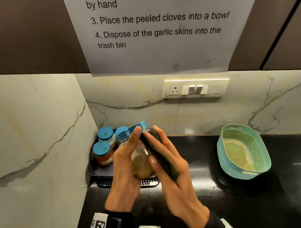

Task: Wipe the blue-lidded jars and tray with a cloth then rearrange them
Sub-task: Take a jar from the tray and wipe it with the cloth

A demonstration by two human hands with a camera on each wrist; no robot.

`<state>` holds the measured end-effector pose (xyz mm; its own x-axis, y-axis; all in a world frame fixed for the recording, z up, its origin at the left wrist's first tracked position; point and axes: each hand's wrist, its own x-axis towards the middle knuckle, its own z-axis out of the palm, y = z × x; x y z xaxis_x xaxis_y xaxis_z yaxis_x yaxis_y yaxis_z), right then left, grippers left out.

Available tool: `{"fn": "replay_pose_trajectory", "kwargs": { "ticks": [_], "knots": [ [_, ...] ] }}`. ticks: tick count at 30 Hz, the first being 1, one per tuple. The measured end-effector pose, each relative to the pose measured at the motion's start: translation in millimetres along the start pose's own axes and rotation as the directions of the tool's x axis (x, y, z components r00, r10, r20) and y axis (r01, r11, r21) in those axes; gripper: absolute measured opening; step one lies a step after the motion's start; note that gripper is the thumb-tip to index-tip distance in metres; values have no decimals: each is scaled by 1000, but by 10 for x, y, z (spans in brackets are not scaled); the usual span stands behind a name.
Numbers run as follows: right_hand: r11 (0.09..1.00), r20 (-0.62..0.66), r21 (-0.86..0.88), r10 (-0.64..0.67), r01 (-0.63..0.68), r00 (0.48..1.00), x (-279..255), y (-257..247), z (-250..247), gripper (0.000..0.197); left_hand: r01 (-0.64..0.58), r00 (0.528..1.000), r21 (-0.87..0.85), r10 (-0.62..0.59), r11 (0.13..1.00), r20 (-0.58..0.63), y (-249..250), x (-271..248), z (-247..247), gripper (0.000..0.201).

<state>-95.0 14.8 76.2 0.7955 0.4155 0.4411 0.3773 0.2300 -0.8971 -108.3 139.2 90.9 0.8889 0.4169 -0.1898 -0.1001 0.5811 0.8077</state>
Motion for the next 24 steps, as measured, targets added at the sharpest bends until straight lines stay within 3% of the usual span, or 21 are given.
{"fn": "replay_pose_trajectory", "kwargs": {
  "ticks": [3,4,7,9,12,14,16,19,22,24],
  "knots": [
    [934,-23,233,283,-270,959,317,-186,-81,32,4,999,10,-4,1000,-39,-25,-60,28,37],
    [900,0,251,368,-357,930,419,-229,-121,28,12,999,16,-11,1000,-50,-23,-85,46,35],
    [863,60,194,464,-466,884,515,-253,-175,21,15,996,45,-11,999,-89,-35,-88,92,53],
    [880,16,194,440,-434,898,414,-251,-89,18,4,996,9,-3,1000,-89,-43,-37,70,62],
    [993,-49,53,111,-108,993,67,-126,29,41,7,999,-101,-11,995,-36,-5,29,-3,102],
    [995,-18,-83,-48,46,999,-65,-56,34,48,7,1000,-117,-5,993,15,7,24,-58,113],
    [1000,-15,0,17,-17,1000,9,-58,11,47,-6,999,-75,10,997,47,-23,16,-95,111],
    [907,35,228,354,-353,934,262,-160,-119,46,-72,995,2,71,997,72,-36,-18,-108,105],
    [916,154,175,336,-360,929,323,-176,-195,58,-81,988,8,80,997,129,11,-3,-85,101],
    [940,110,159,286,-301,952,249,-128,-172,71,-101,992,104,92,989,88,43,56,-73,87]
  ]
}}
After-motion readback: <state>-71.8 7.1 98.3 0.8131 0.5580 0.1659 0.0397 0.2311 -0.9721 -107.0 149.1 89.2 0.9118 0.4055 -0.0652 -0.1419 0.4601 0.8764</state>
